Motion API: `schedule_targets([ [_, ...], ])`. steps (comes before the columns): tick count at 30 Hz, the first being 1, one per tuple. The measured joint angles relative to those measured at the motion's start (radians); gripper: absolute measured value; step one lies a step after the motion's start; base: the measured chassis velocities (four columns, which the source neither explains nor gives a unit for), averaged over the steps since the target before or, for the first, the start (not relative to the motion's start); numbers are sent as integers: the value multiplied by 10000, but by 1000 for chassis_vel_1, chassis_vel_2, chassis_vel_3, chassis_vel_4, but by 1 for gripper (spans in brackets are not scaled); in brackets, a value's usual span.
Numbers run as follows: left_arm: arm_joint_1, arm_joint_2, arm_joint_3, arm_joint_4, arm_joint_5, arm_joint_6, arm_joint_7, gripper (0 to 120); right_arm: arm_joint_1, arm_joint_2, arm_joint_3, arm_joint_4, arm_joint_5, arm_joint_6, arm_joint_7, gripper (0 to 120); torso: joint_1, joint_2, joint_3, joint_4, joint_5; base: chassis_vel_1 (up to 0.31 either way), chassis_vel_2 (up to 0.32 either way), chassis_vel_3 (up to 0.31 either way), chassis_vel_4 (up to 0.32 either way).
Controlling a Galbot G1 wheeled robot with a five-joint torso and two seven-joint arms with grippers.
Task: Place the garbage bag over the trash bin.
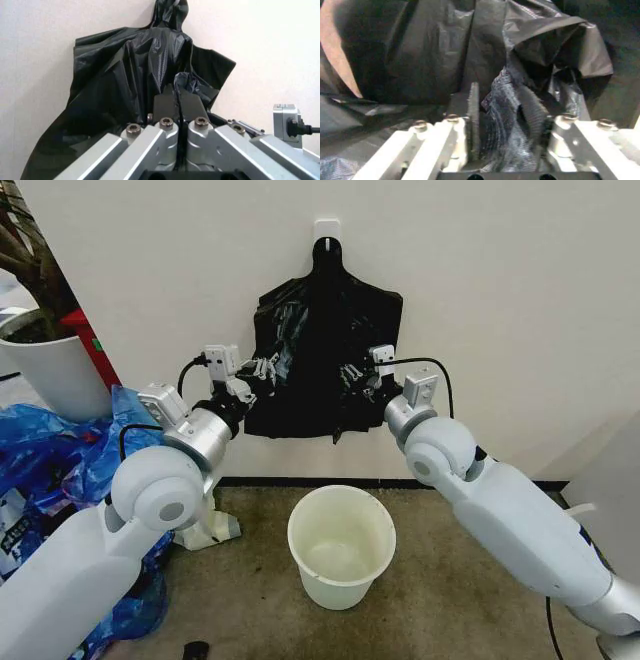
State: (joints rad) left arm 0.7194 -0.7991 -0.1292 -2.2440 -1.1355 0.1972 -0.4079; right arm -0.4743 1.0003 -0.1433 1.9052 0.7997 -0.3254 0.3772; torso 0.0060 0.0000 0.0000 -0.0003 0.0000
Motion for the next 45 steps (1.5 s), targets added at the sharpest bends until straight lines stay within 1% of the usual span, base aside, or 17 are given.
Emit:
schedule_targets([
  [3, -20, 12, -3, -35, -50, -8, -3, 0, -46, -29, 29, -3, -3, 155, 2, 14, 0, 0, 0, -1, 0, 0, 0, 0, 0],
  [4, -20, 12, -3, -35, -50, -8, -3, 0, -46, -29, 29, -3, -3, 155, 2, 14, 0, 0, 0, -1, 0, 0, 0, 0, 0],
  [5, -27, 13, -4, -46, -63, -14, -4, 0, -70, -38, 31, -25, -2, 329, -3, 5, 0, 0, 0, -1, 0, 0, 0, 0, 0],
  [6, -31, 13, -4, -47, -68, -16, -4, 0, -91, -40, 40, -43, 0, 430, -6, 1, 0, 0, 0, 0, 0, 0, 0, 0, 0],
  [7, -39, 6, -2, -47, -71, -24, -4, 0, -120, -43, 54, -60, 2, 513, -6, 0, 0, 0, 0, 0, 0, 0, 0, 0, 0],
  [16, -116, -24, 41, -25, -88, -40, 1, 0, -328, -110, 178, -37, -7, 648, -40, 0, 0, 0, 0, -1, 1, 0, 0, 0, 0],
  [22, -167, -19, 32, 12, -117, -50, 7, 0, -408, -128, 458, 346, 423, 758, -35, 0, 0, 0, 0, 0, 1, 0, 0, 0, 0],
  [28, -177, -1, 20, 105, -122, -61, 16, 0, -577, -562, 1060, 1488, 1637, 696, -29, 0, 0, 0, 0, -1, 1, 0, 0, 0, 0],
  [36, -142, 21, 15, 155, -115, -76, 21, 0, -1436, -1128, 1790, 2559, 1829, 612, -459, 0, 0, 0, 0, -1, 1, 0, 0, 0, 0],
  [42, -80, 29, 4, 122, -97, -89, 19, 0, -1850, -1229, 2015, 2762, 1819, 809, -792, 0, 0, 0, 0, 0, 1, 0, 0, 0, 0],
  [44, -69, 33, 4, 89, -95, -91, 18, 0, -1939, -1220, 2059, 2764, 1765, 884, -977, 6, 0, 0, 0, 0, 1, 0, 0, 0, 0],
  [45, -69, 33, 4, 89, -95, -91, 18, 0, -1939, -1220, 2059, 2764, 1765, 884, -977, 6, 0, 0, 0, 0, 1, 0, 0, 0, 0],
])
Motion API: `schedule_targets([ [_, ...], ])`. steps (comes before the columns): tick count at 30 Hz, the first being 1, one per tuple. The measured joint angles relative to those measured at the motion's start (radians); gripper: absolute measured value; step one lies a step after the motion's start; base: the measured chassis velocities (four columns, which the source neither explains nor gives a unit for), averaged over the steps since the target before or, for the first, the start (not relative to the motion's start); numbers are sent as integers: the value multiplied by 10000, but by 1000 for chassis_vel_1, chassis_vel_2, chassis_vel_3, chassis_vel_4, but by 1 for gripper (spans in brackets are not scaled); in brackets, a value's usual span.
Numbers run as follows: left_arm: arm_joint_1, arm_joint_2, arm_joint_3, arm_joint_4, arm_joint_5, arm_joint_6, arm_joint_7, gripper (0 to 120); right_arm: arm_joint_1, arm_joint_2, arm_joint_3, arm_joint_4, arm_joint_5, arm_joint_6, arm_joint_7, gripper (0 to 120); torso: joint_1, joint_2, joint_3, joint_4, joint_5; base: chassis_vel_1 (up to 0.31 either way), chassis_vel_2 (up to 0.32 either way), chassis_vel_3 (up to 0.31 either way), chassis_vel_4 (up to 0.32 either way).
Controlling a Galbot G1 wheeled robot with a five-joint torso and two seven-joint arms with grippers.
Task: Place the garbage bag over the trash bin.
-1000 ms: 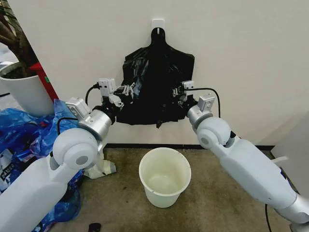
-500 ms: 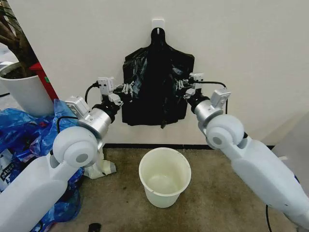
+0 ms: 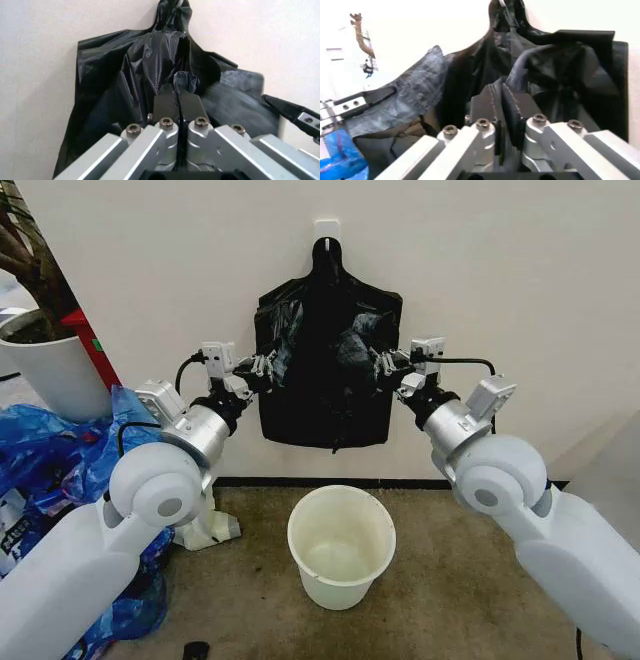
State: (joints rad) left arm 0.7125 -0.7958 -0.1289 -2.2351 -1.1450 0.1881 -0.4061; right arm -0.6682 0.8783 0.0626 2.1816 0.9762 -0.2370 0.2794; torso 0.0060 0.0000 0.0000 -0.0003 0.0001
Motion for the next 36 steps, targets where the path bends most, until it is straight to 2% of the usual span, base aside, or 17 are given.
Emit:
schedule_targets([
  [3, 15, 36, -1, -34, 0, -3, -1, 0, -14, 31, 84, 108, -20, 73, -110, 15, 0, 0, 0, 0, 1, 0, 0, 0, 0],
  [5, 30, 78, -16, -47, 6, -4, -1, 0, 139, -17, 165, 275, 7, 84, -142, 27, 0, 0, 0, 1, 0, 0, 0, 0, 0],
  [7, 33, 85, -18, -50, 8, -5, -1, 0, 159, -37, 168, 309, 9, 82, -145, 29, 0, 0, 0, 1, 0, 0, 0, 0, 0],
  [8, 47, 99, -21, -62, 9, -6, -2, 0, 214, -95, 170, 417, 13, 67, -171, 34, 0, 0, 0, 0, 0, 0, 0, 0, 0],
  [14, 99, 134, -17, -70, 26, -7, 10, 0, 848, -447, -1, 704, -565, -614, -458, 61, 0, 0, 0, -2, 0, 0, 0, 0, 0],
  [16, 100, 129, -12, -67, 27, -7, 12, 0, 892, -459, -23, 687, -615, -653, -469, 61, 0, 0, 0, -2, 0, 0, 0, 0, 0],
  [18, 99, 65, 43, -38, 41, -7, 23, 0, 1543, -529, -388, 359, -1308, -1328, -506, 73, 0, 0, 0, 0, 0, 0, 0, 0, 0],
  [21, 79, 4, 88, -2, 48, -7, 32, 0, 2431, -367, -952, 43, -1871, -2497, 140, 84, 0, 0, 2, -1, 0, 0, 0, 0, 0],
  [23, 73, 0, 91, 4, 48, -7, 35, 0, 2618, -317, -1100, -6, -1930, -2688, 319, 86, 0, 0, 2, 0, 0, 0, 0, 0, 0],
  [26, 33, -2, 93, 48, 50, -7, 46, 0, 3417, -105, -1803, -78, -2158, -3488, 902, 98, 0, 0, 2, 2, -2, 0, 0, 0, 0],
  [36, 9, -64, 86, 84, 50, -6, 58, 0, 4840, 453, -3345, -654, -2724, -4711, 1019, 100, 0, 0, 1, 0, -3, 0, 0, 0, 0],
])
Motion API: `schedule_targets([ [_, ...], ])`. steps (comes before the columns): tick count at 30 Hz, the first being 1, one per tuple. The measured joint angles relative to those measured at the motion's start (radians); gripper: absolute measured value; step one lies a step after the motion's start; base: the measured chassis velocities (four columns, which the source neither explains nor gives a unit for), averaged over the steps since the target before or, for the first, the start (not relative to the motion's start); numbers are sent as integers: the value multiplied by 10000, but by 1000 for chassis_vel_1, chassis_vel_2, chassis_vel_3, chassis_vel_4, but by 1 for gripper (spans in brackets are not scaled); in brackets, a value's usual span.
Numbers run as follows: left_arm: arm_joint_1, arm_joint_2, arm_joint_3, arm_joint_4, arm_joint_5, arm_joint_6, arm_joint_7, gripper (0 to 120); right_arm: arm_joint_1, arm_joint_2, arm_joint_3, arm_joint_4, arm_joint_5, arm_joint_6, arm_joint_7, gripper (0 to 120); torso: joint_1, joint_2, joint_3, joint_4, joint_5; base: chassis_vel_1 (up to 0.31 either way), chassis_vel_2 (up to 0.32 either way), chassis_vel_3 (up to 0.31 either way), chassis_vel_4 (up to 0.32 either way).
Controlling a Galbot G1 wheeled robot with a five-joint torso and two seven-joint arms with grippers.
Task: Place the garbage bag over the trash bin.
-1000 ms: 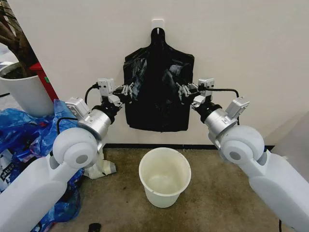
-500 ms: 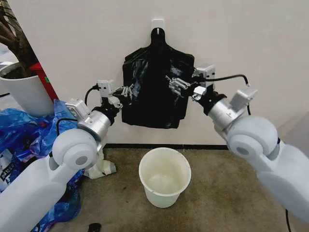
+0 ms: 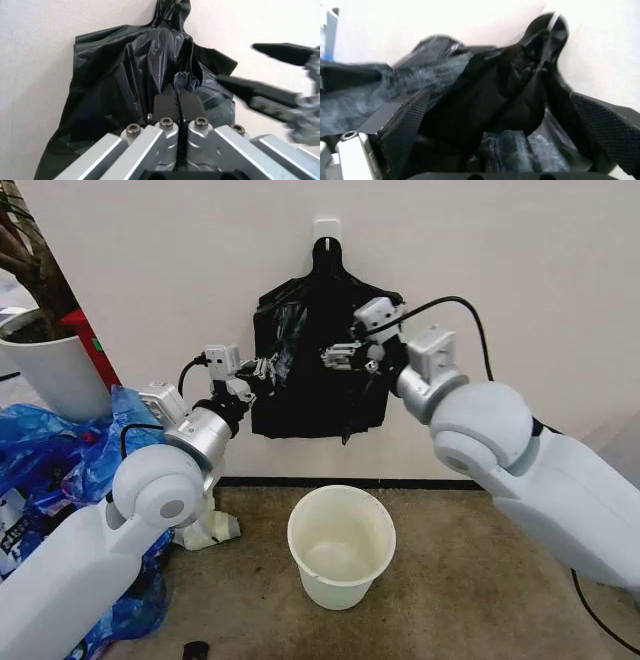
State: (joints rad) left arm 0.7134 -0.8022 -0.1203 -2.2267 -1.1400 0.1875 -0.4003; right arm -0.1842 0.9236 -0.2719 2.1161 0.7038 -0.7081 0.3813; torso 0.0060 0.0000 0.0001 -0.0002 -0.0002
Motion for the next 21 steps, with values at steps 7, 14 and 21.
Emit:
schedule_targets([
  [7, -13, 13, -60, -5, -12, 0, 58, 0, 33, 448, -429, -787, -1019, -262, -114, 98, 0, 0, -1, 0, 0, 0, 0, 0, 0],
  [14, -52, -56, -64, 31, -17, -1, 93, 0, -193, 516, -491, -1268, -1446, -236, -392, 86, 0, 0, -1, -1, 0, 0, 0, 0, 0],
  [21, -110, -85, -40, 35, -53, -2, 112, 0, -600, 419, -299, -1535, -1654, -21, -378, 62, 0, 0, -1, -1, 1, 0, 0, 0, 0],
])
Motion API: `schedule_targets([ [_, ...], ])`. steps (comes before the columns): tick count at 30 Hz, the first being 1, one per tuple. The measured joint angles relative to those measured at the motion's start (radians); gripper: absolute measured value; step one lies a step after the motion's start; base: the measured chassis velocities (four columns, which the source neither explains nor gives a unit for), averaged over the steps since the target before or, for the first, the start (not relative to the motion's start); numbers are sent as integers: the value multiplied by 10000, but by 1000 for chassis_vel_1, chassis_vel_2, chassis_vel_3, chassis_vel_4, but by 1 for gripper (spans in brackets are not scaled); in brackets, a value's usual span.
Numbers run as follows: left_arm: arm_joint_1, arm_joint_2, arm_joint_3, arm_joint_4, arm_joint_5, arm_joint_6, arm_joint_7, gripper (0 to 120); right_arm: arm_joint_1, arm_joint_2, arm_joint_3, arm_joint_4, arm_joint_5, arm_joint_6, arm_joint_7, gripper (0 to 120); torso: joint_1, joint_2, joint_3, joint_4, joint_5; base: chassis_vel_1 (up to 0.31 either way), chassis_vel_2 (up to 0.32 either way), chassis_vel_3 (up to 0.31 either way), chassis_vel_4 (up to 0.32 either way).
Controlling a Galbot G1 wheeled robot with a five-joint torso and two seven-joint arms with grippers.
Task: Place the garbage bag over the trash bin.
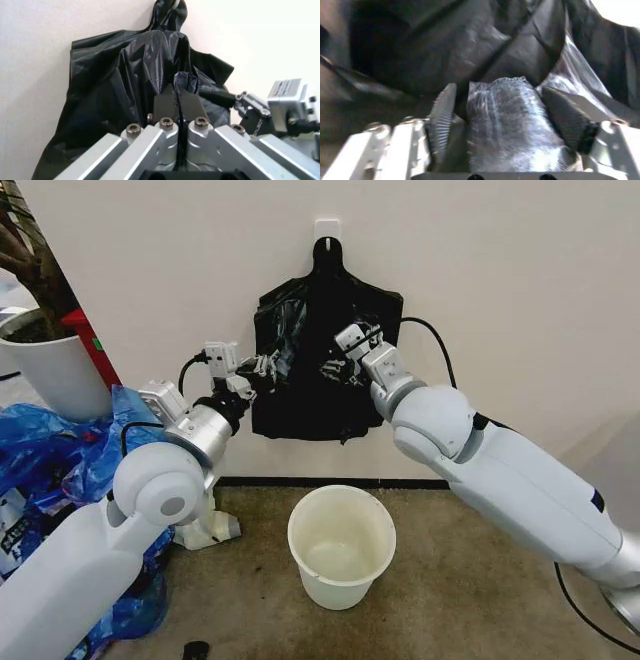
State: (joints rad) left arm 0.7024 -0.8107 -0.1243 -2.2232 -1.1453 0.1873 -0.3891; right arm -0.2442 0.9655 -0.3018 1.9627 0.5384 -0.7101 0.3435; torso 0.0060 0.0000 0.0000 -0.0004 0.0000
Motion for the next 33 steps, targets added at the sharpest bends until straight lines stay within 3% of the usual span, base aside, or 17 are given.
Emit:
schedule_targets([
  [12, -6, 12, 1, -83, -42, -7, 21, 0, -402, -240, 420, -153, -511, 269, -198, 52, 0, 0, 0, 1, 1, 0, 0, 0, 0],
  [17, -11, 9, 8, -100, -54, -8, 43, 0, -668, -225, 557, -281, -609, 629, -247, 27, 0, 0, 0, 0, 1, 0, 0, 0, 0],
  [25, -29, 49, -62, -100, -79, -8, 81, 0, -1032, -208, 972, -423, -606, 1065, -28, 0, 0, 0, 0, 1, 2, 0, 0, 0, 0],
  [33, -67, 31, -58, -94, -119, -14, 86, 0, -1251, -328, 1181, -412, -421, 1236, 62, 0, 0, 0, 0, 0, 2, 0, 0, 0, 0],
])
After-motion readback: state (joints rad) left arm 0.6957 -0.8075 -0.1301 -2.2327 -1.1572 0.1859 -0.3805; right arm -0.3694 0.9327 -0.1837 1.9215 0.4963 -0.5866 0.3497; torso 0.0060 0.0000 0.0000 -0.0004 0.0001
